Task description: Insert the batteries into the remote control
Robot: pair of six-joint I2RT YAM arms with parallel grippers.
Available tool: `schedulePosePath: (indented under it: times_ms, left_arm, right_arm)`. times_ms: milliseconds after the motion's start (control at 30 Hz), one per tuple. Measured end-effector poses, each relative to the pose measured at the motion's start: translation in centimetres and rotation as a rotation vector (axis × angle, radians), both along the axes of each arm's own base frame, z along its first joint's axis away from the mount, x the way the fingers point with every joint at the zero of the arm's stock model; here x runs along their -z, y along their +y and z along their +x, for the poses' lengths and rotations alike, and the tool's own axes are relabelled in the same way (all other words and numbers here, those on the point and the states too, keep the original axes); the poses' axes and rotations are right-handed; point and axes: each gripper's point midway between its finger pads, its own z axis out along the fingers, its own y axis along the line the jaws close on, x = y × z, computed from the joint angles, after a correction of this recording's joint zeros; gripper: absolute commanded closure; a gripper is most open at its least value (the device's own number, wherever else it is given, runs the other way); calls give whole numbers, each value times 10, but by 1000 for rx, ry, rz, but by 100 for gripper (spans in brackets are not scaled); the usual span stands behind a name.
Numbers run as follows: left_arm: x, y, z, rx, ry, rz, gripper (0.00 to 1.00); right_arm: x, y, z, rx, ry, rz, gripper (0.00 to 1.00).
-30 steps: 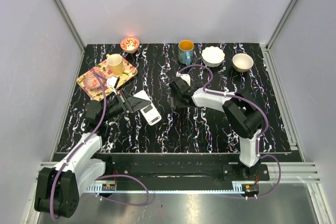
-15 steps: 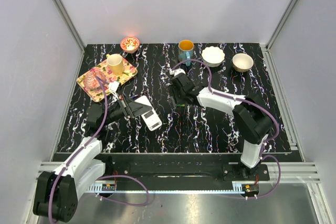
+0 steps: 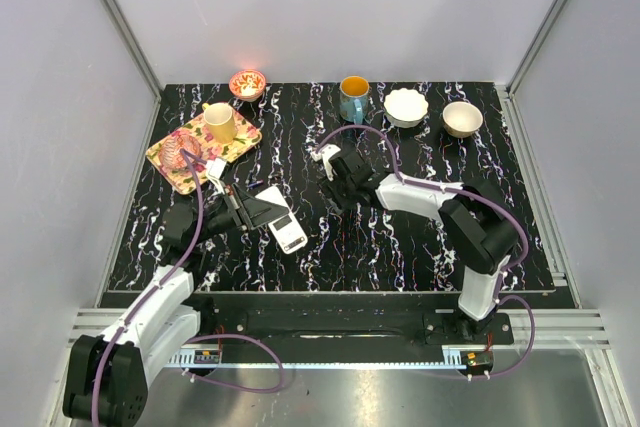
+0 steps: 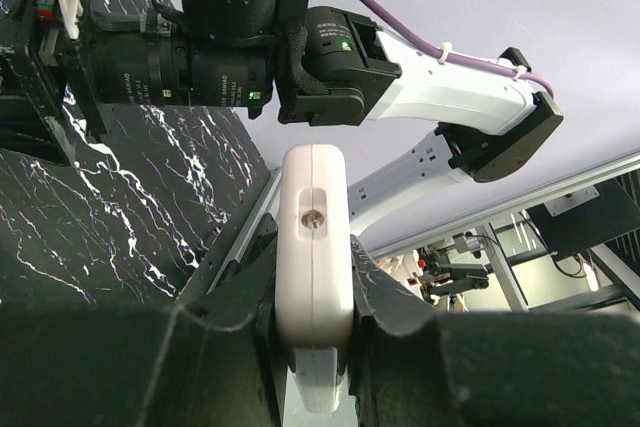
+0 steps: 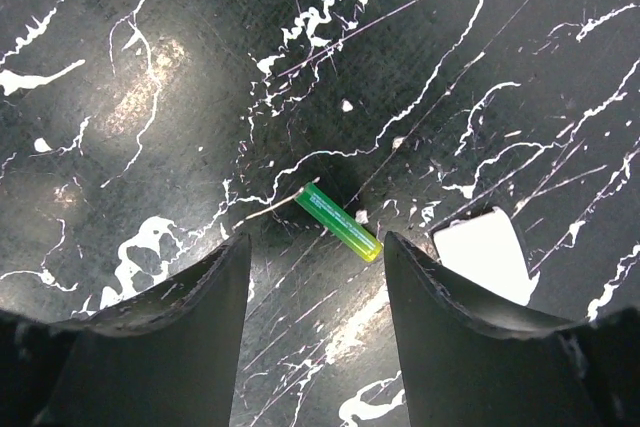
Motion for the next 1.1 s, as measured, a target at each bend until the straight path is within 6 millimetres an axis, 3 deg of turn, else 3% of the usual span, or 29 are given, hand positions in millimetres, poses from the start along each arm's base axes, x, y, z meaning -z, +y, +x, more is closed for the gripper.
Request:
schedulePosePath:
  times_ms: [267,567,667,700,733,1100]
  left_arm:
    - [0,0,-2,7,-1,1,100]
    - [5,0,-5,9,4,3,100]
    - [5,0,-4,8,4,3,100]
    - [5,0,-4,8,4,3,100]
    - [5,0,-4,8,4,3,100]
    - [11,1,-5,6,23,4,100]
  right_arm:
    - [22,0,4,-23,23,-36,49]
    - [22,1,6,9,41,-6,65]
    - [23,0,4,44,56,5,80]
    - [23,0,4,56,62,9,97]
    - [23,-1,3,74,67,13,100]
    - [22,-12,-1,470,183,96,100]
